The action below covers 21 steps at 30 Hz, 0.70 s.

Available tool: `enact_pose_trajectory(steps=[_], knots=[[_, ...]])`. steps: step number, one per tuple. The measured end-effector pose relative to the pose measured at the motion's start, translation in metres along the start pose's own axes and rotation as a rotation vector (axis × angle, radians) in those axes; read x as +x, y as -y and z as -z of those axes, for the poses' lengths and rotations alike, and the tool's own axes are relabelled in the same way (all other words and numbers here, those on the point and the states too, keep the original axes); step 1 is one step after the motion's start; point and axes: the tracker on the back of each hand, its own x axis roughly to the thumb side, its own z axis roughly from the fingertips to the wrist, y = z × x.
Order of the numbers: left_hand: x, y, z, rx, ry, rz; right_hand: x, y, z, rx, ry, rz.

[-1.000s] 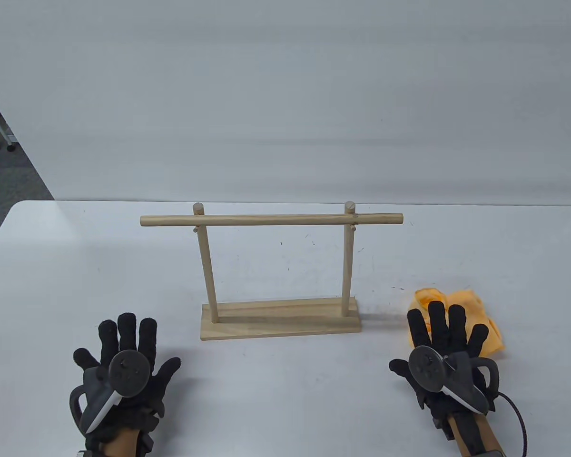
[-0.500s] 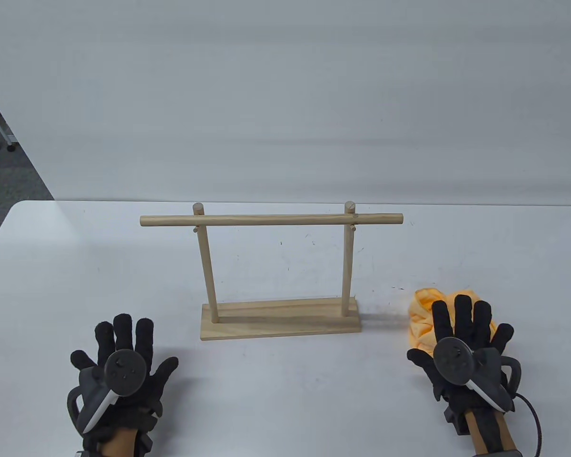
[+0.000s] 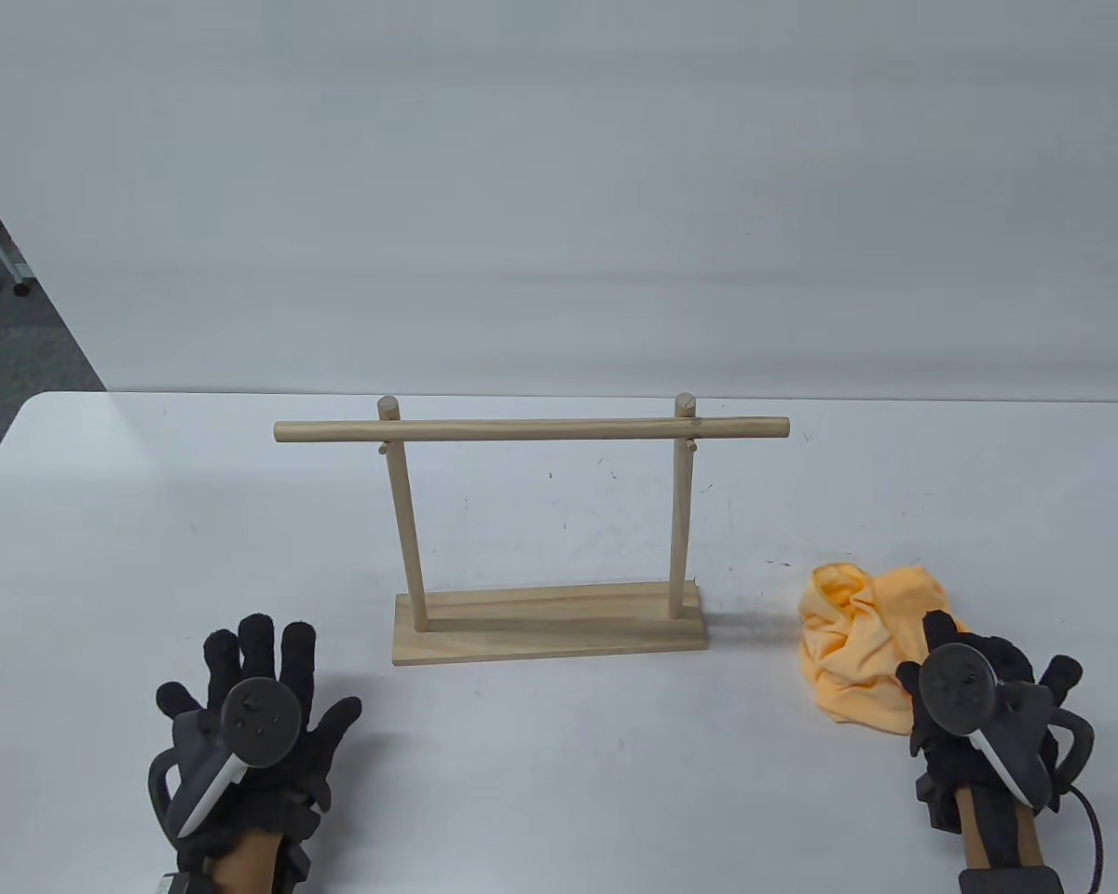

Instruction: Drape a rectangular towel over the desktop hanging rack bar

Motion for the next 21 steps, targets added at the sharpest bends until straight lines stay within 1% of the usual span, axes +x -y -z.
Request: enact_pose_trajectory(steps=[2,5,6,7,8,11,13,15,16,19,21], knots=[[0.003,0.001,0.001,0.000,0.006,0.014,-0.001,-0.013,0.005,0.045,-0.052,-0.091],[0.008,0.002,0.001,-0.004,0.019,0.007,-0.003,-0.031,0.011,0.070,-0.071,-0.147],[0.010,0.003,0.001,-0.007,0.025,0.002,-0.005,-0.035,0.012,0.064,-0.066,-0.145],[0.011,0.003,0.000,-0.008,0.032,-0.003,-0.007,-0.036,0.012,0.027,-0.060,-0.117],[0.012,0.003,0.000,-0.009,0.036,-0.007,-0.009,-0.036,0.012,0.016,-0.067,-0.100],[0.014,0.003,-0.002,-0.007,0.049,-0.033,-0.018,-0.023,0.011,-0.008,-0.115,0.073],[0.016,0.002,-0.004,-0.006,0.057,-0.058,-0.026,-0.006,0.009,0.013,-0.157,0.256],[0.018,0.000,-0.007,-0.005,0.074,-0.110,-0.029,0.006,0.007,0.057,-0.162,0.406],[0.022,-0.002,-0.009,-0.007,0.093,-0.162,-0.030,0.017,0.004,0.093,-0.140,0.532],[0.038,-0.005,-0.013,-0.039,0.165,-0.280,-0.026,0.032,0.000,0.146,-0.073,0.725],[0.063,-0.007,-0.018,-0.078,0.258,-0.345,-0.015,0.039,-0.005,0.194,-0.002,0.859]])
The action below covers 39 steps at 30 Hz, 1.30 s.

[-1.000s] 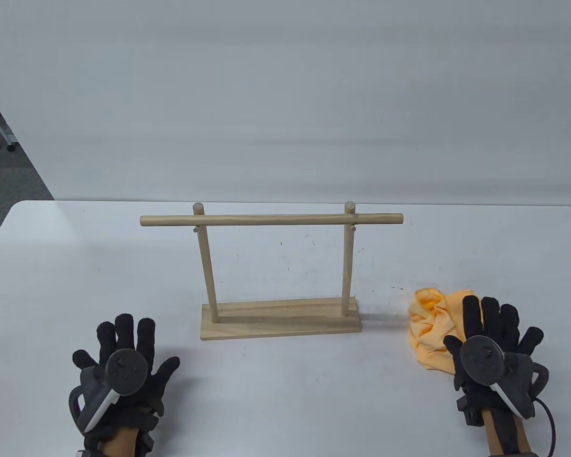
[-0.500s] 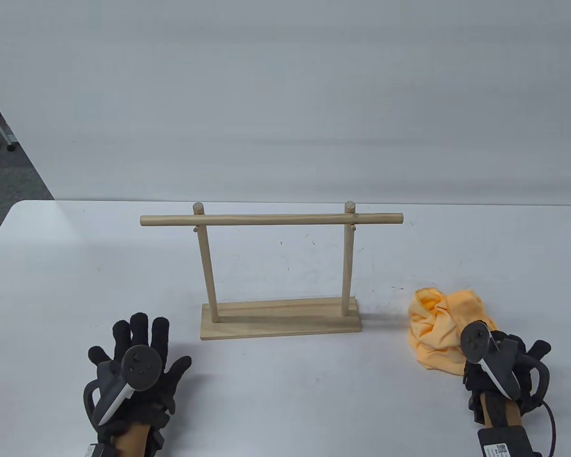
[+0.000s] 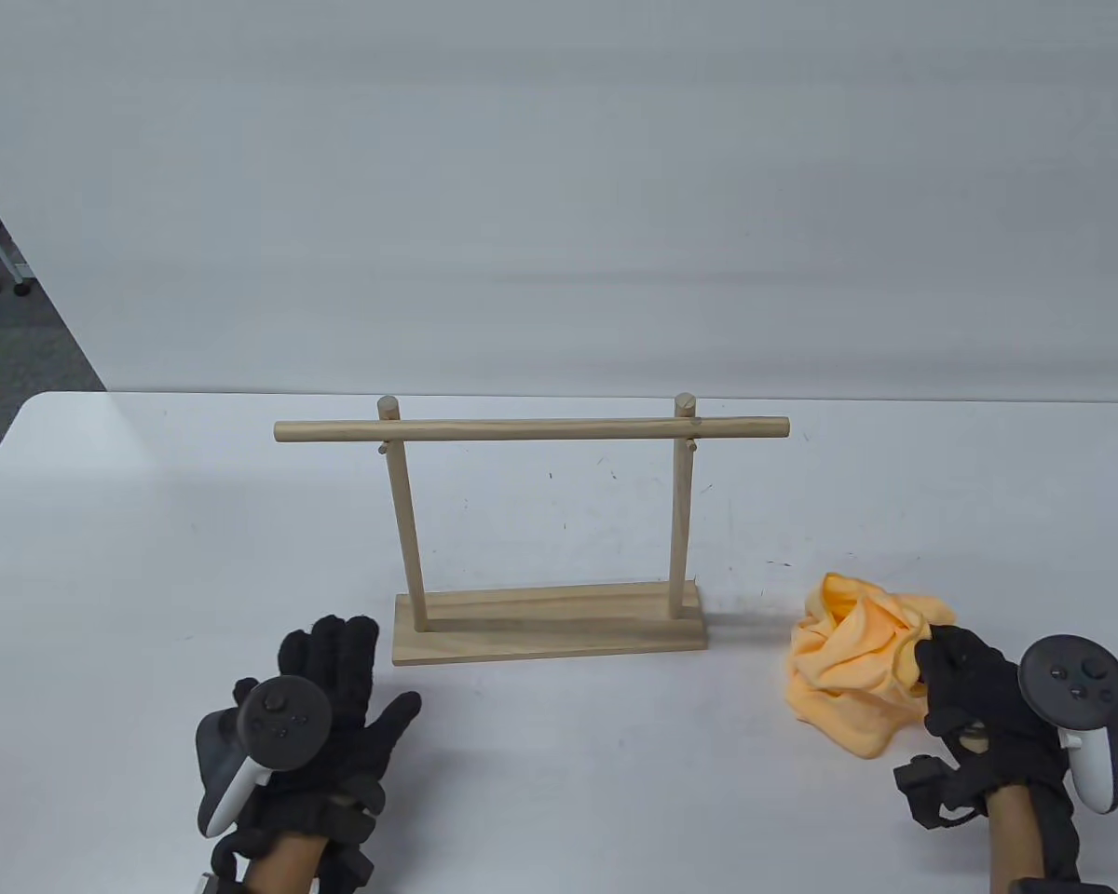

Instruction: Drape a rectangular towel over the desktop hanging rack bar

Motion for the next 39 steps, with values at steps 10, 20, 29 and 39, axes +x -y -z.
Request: enact_pose_trajectory(steps=[10,20,29,39], knots=[[0.119,0.075,0.012,-0.381,0.356,-0.283,0.052,-0.066,-0.036,0.181,0.121,0.395],[0.123,0.093,0.019,-0.187,0.318,-0.372,0.087,-0.137,-0.069,0.517,0.369,0.084],[0.093,0.067,0.024,-0.248,0.384,-0.708,0.099,-0.103,-0.076,0.023,0.578,-0.260],[0.109,0.059,0.020,-0.335,0.497,-0.624,0.143,-0.164,-0.065,0.521,0.622,-0.113]])
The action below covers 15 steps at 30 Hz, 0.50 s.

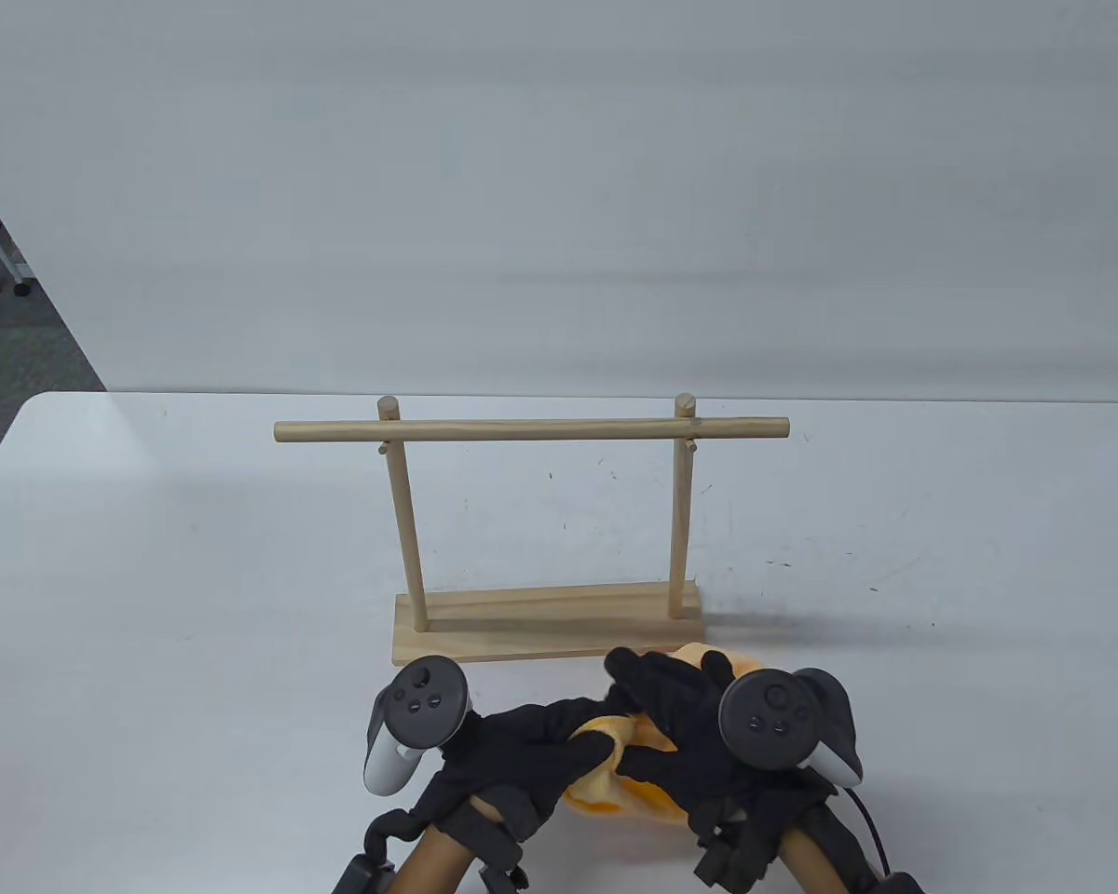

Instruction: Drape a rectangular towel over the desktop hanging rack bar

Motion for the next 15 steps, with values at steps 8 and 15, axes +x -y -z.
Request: enact_pose_trajectory(steps=[8,15], knots=[[-0.003,-0.011,-0.019,0.166,-0.028,-0.007,0.052,0.048,0.015,-0.456,0.010,-0.139],[-0.015,0.009,-0.009,0.171,-0.343,0.423,0.094,0.093,0.007,-0.717,0.054,-0.107]])
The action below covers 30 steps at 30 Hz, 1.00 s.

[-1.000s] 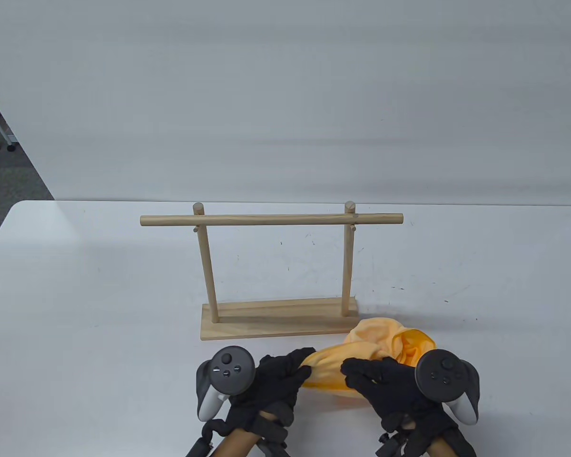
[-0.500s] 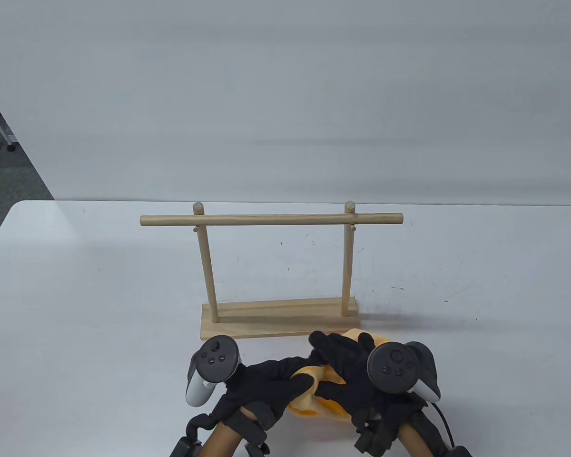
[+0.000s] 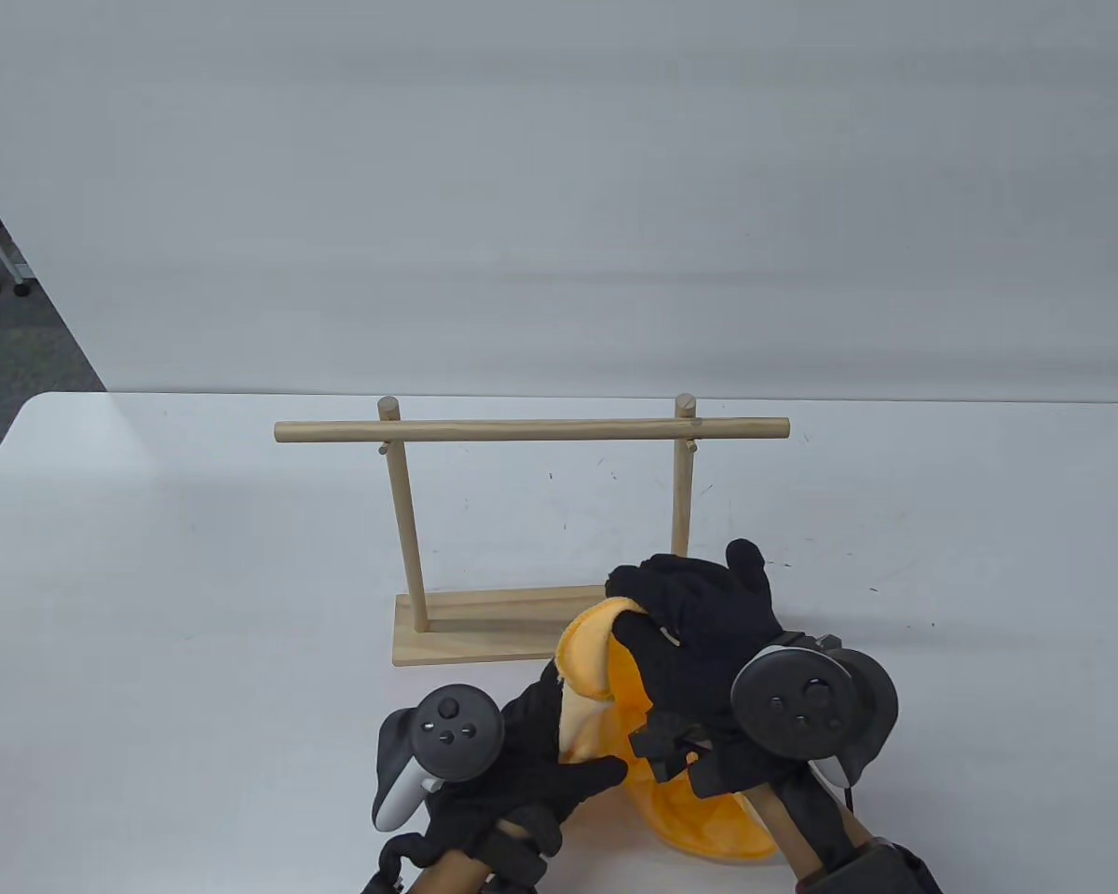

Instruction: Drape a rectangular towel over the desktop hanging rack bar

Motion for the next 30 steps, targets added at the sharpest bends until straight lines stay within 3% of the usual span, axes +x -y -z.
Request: enact_pose_trajectory(steps=[7,13,21,25,27,30], knots=[[-0.023,-0.079,-0.025,0.190,-0.024,-0.154,-0.019,0.043,0.014,-0.123,-0.054,-0.025],[0.003,-0.147,-0.059,0.370,-0.008,0.069,-0.051,0.052,0.024,-0.100,-0.110,0.003],[0.056,-0.212,-0.084,0.572,0.024,0.317,-0.055,0.051,0.047,-0.114,-0.143,0.025],[0.072,-0.246,-0.088,0.576,0.074,0.358,-0.050,0.059,0.063,-0.204,-0.135,0.002],[0.068,-0.264,-0.082,0.438,0.219,0.122,-0.050,0.064,0.070,-0.218,-0.133,-0.008],[0.066,-0.274,-0.070,0.258,0.294,-0.160,-0.048,0.069,0.078,-0.235,-0.126,0.007]])
